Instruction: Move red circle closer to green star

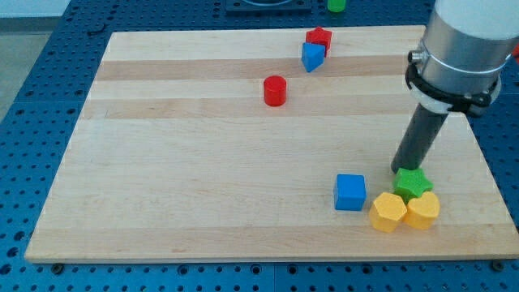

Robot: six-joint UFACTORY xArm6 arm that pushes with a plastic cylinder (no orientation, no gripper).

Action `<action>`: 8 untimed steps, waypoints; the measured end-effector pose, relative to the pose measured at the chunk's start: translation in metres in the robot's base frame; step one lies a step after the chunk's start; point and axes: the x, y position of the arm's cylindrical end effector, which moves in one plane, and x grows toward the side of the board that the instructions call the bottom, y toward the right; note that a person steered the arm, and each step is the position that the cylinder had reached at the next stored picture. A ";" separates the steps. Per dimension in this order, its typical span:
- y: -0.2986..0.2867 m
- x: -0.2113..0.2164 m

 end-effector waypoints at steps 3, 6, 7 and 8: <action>-0.001 0.006; -0.001 -0.113; -0.022 -0.161; -0.060 -0.190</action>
